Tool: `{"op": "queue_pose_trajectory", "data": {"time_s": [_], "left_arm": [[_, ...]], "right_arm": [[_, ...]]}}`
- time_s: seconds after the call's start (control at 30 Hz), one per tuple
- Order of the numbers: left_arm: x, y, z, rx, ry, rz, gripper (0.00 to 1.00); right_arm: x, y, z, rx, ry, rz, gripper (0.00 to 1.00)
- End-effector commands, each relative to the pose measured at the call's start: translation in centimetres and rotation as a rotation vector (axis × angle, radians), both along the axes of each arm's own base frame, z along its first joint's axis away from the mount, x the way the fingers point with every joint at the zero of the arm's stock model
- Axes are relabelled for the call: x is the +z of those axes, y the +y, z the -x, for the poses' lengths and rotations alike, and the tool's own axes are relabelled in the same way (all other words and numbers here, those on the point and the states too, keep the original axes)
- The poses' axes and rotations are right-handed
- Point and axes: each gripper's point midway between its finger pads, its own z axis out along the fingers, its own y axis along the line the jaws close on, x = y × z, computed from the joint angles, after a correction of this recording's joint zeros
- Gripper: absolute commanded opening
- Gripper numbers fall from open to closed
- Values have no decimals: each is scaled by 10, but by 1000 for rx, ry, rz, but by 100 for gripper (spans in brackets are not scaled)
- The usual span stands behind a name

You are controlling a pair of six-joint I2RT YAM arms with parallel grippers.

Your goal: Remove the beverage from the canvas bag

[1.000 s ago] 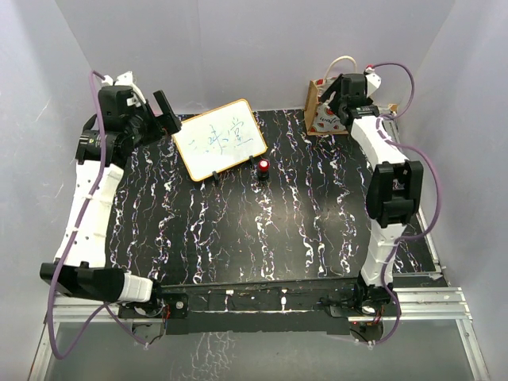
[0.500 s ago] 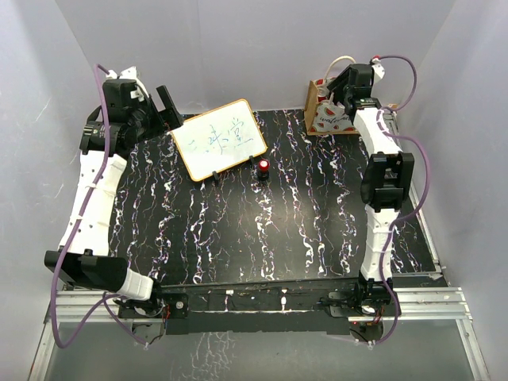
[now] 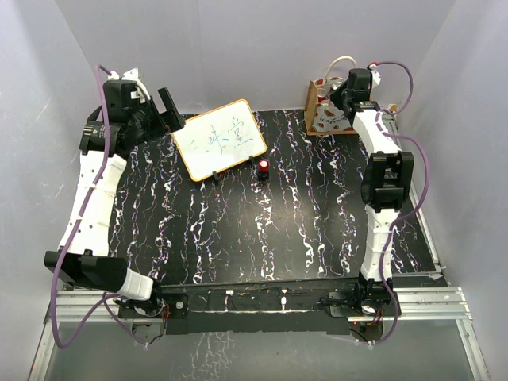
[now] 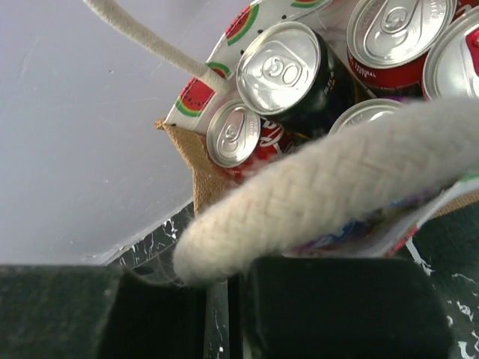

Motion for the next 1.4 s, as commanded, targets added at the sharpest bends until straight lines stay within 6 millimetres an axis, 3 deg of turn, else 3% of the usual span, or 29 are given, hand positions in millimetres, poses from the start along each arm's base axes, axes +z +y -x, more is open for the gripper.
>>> {"op": "queue_pose_trajectory", "data": {"time_s": [0.0, 0.2, 0.3, 0.4, 0.73, 0.93, 1.13, 1.27, 1.37], "left_arm": [[25, -4, 20, -46, -54, 32, 97], [35, -11, 44, -93, -70, 67, 97], [38, -15, 60, -115, -74, 90, 97], [40, -19, 79, -136, -66, 120, 97], [56, -54, 132, -286, -43, 325, 97], [61, -89, 147, -412, -20, 584, 97], [55, -105, 149, -443, 4, 741, 97], [38, -136, 149, -486, 64, 701, 97], [25, -184, 157, -571, 114, 644, 97]], "right_arm": [[48, 10, 27, 54, -47, -7, 7], [44, 26, 76, 146, 30, -30, 7], [54, 28, 110, 178, 39, -14, 7], [51, 29, 145, 192, 67, -5, 7], [38, 78, 289, 450, 188, -85, 7], [41, 102, 383, 588, 176, -119, 7], [18, 105, 459, 666, 256, -139, 7], [12, 101, 487, 671, 293, -130, 7], [9, 95, 498, 643, 331, -114, 8]]}}
